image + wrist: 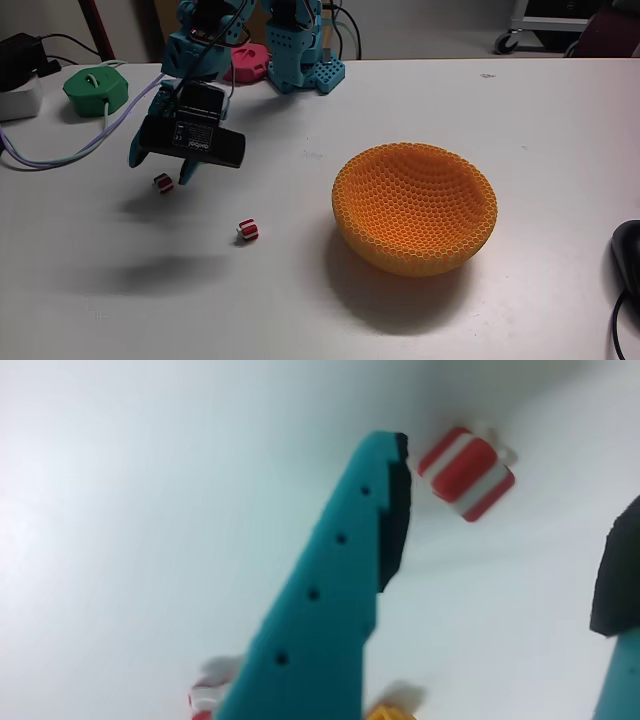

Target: Place cube pieces into the yellow basket

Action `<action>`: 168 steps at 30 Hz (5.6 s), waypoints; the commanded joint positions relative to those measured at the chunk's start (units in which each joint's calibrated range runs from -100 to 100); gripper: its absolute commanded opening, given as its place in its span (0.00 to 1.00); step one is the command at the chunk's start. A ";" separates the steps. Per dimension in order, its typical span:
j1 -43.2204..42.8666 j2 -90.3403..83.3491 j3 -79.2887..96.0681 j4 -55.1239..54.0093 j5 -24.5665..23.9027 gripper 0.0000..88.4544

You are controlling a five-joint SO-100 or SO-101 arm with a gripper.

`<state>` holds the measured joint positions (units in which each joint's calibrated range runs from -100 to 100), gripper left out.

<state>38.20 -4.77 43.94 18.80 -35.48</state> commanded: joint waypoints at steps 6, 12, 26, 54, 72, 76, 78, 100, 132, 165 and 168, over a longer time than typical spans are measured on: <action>3.27 3.07 -0.37 -2.56 -0.93 0.32; 6.91 4.39 -0.66 -2.38 -2.34 0.00; -5.30 -6.50 -8.26 10.39 0.49 0.00; -46.03 -5.36 -27.91 26.03 -6.54 0.43; -26.27 1.08 -13.95 18.21 -6.01 0.36; -25.71 6.57 -14.23 12.91 -5.96 0.35; -25.06 8.75 -14.43 10.56 -5.86 0.34; -25.06 6.85 -21.17 11.61 -2.74 0.00; -36.90 -22.97 -19.05 39.67 -1.61 0.44; 3.74 -21.27 13.40 27.51 3.08 0.35; 3.74 -21.18 14.56 25.68 2.83 0.34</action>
<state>42.36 -26.02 59.11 46.31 -32.16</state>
